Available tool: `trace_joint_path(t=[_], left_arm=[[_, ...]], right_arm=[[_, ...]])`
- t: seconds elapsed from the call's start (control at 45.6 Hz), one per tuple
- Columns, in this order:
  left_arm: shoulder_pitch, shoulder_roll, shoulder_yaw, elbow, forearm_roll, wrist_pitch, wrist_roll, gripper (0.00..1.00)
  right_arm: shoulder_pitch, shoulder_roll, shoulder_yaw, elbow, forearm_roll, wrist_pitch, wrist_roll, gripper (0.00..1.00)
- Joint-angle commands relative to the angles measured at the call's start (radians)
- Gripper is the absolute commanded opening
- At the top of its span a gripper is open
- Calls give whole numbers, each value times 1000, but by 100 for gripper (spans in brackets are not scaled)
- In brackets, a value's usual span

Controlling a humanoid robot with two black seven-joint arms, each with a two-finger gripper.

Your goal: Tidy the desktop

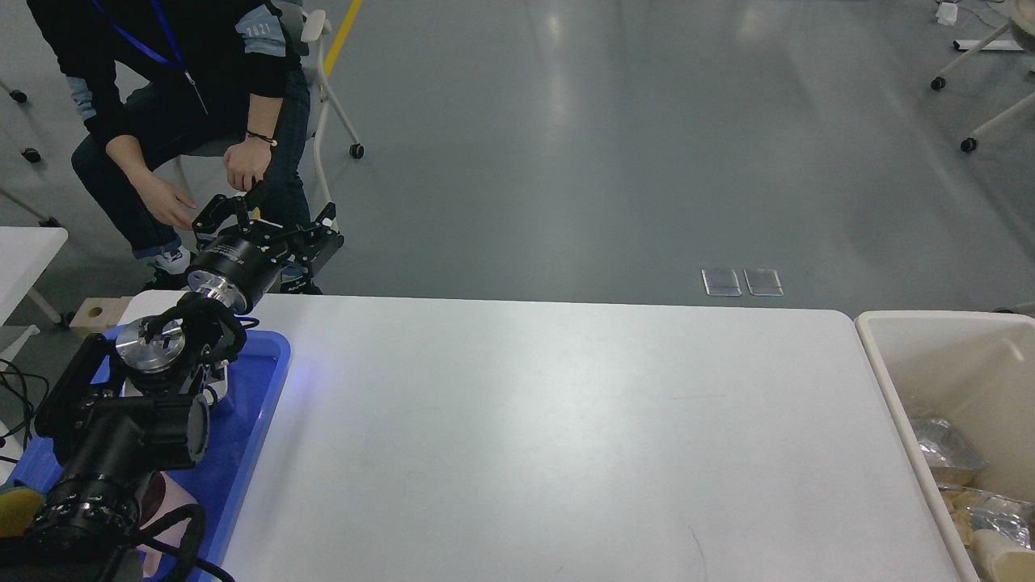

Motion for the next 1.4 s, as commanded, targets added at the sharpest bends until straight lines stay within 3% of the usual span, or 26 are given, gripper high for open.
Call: trace_joint_path(t=[0.0, 0.219, 0.549, 0.614, 0.812, 0.9, 1.163, 1.295, 1.382], left_arm=[[0, 3, 0, 0, 0, -1, 0, 97], [-9, 7, -1, -1, 0, -2, -2, 97], [-58, 44, 2, -6, 0, -16, 2, 97], [-64, 53, 8, -5, 2, -5, 2, 97], [-113, 150, 136, 2, 0, 1, 3, 97], [-118, 158, 161, 2, 0, -1, 12, 97], [-118, 121, 135, 5, -12, -1, 9, 97], [-115, 61, 121, 29, -14, -2, 5, 97], [-115, 20, 88, 40, -14, -4, 5, 97]], right_arm=[[2, 5, 0, -2, 0, -4, 0, 100], [115, 9, 1, -63, 0, -7, 0, 100], [301, 129, -22, -96, -37, -4, 6, 100], [354, 138, -28, -105, -63, -4, 36, 100], [509, 219, 82, -105, -58, 4, 239, 100], [546, 275, 222, -99, -57, 13, 293, 100], [549, 512, 607, -97, -55, 94, 333, 100], [502, 678, 918, -91, -29, 180, 334, 100], [480, 718, 980, -86, -29, 228, 336, 100]])
